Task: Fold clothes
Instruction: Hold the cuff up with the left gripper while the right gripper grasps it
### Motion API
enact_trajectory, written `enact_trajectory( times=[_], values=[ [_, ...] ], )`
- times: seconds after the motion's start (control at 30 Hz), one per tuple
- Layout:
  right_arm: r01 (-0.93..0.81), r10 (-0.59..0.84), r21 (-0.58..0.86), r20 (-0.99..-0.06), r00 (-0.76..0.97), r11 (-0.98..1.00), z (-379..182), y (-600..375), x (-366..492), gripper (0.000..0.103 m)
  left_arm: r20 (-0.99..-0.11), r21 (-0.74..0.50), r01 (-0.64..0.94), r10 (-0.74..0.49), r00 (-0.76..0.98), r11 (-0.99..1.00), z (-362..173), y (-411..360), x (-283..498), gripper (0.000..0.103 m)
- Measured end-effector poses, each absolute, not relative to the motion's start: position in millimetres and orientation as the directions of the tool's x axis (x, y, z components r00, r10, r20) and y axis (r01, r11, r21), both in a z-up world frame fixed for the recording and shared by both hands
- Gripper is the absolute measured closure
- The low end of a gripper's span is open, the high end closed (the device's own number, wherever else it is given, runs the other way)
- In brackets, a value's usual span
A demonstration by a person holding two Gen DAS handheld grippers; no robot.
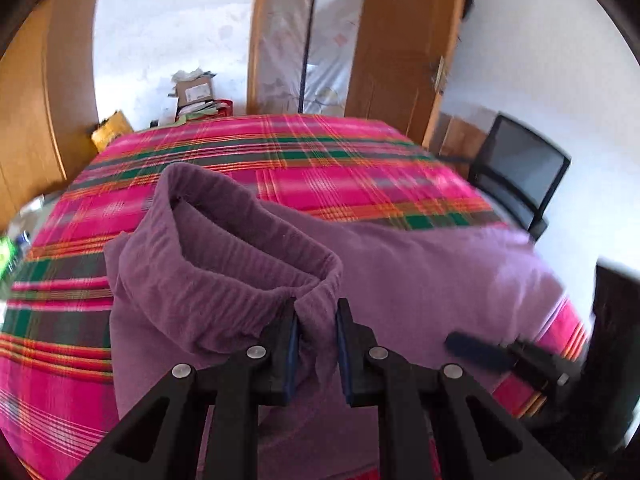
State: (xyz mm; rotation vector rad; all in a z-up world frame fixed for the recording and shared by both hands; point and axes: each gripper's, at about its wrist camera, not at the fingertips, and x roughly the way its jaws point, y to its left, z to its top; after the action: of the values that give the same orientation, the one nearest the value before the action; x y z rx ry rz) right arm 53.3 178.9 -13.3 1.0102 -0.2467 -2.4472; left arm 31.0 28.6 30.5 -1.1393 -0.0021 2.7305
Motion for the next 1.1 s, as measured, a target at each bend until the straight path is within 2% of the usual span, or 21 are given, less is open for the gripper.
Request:
enact_trajectory(
  times=[0.33,0.47,0.6,0.9,1.03,1.1],
  values=[
    [0.322,-0.498,0.383,-0.612,-0.614,-0.866,-9.3,193.0,38.2,0.032,-0.696,0.096,-0.295,0.148,-0.702,-0.951,20.4,56.5,60.0,0.078],
    [0.337,-0.517,0.394,-0.590,-0.620,-0.855,0.4,195.9,32.4,0.032,-0.702,0.010,-0.388,0.270,-0.659,-0.922,24.8,55.5,69.9,0.078],
    [0.414,-0.602,0.437,-0.553,-0.576,-0.798,12.2,190.1,23.2,0.031,-0.684,-0.035,-0.365,0.289,-0.670,-0.930,33.1,34.2,78.1,0.078],
    [0.561,-0.761,0.523,-0.522,-0.385,-0.642,17.8,150.4,-15.6,0.026,-0.660,-0.194,-0.123,0.222,-0.718,-0.973,44.4,-55.4,78.2,0.078],
    [0.584,-0.710,0.452,-0.616,-0.342,-0.674,8.7,126.6,-29.9,0.026,-0.666,-0.214,-0.065,0.194,-0.721,-0.975,41.3,-72.5,72.1,0.078],
    [0.596,-0.701,0.434,-0.629,-0.337,-0.676,8.9,119.2,-35.3,0.026,-0.674,-0.219,-0.058,0.194,-0.713,-0.974,38.7,-77.1,68.8,0.078]
  ],
)
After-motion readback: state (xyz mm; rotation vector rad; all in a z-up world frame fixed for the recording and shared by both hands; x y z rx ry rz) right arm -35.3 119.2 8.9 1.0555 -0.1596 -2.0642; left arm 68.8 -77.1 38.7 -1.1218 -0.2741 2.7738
